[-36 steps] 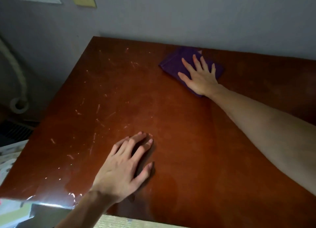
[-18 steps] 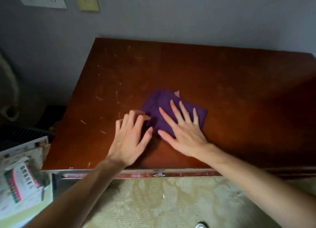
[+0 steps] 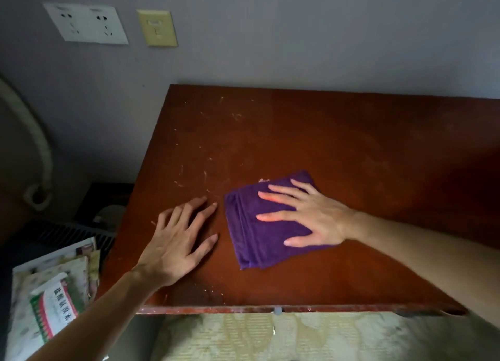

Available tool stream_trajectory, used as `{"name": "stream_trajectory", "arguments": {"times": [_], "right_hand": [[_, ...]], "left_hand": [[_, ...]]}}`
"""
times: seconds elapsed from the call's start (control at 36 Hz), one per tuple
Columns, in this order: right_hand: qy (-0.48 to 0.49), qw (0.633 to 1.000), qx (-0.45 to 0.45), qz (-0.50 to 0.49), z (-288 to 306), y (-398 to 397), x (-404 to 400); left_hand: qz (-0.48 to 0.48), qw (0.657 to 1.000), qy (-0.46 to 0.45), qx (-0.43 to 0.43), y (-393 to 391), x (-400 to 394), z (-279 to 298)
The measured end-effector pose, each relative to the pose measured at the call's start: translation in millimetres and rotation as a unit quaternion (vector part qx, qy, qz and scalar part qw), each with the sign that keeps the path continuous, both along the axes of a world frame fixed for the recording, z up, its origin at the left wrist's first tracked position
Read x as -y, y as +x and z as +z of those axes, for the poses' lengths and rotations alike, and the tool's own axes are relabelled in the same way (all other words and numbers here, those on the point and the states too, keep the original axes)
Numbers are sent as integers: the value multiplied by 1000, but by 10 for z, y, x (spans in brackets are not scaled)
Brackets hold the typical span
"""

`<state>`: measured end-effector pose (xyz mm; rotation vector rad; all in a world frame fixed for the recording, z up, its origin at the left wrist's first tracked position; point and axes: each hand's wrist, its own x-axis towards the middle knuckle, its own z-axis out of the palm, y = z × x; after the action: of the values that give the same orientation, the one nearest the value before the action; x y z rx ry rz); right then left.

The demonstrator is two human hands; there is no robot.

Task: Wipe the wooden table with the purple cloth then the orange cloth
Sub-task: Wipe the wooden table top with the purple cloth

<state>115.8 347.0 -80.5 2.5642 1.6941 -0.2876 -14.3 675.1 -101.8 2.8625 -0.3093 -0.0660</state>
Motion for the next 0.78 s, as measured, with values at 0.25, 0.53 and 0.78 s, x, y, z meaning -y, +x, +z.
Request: {"name": "stream_trajectory", "arguments": {"times": [0.25,0.53,0.78], "right_hand": [[9,1000,21,17,-17,1339,-370],[30,996,20,-76,-28,2667,-954],[96,950,19,-298,-108,2932,-1378]], "left_hand": [[0,1000,28,-7,-33,28,42],[-11,999,41,-24,31,5,-3],[-15,999,45,-16,72,12,-16]]}}
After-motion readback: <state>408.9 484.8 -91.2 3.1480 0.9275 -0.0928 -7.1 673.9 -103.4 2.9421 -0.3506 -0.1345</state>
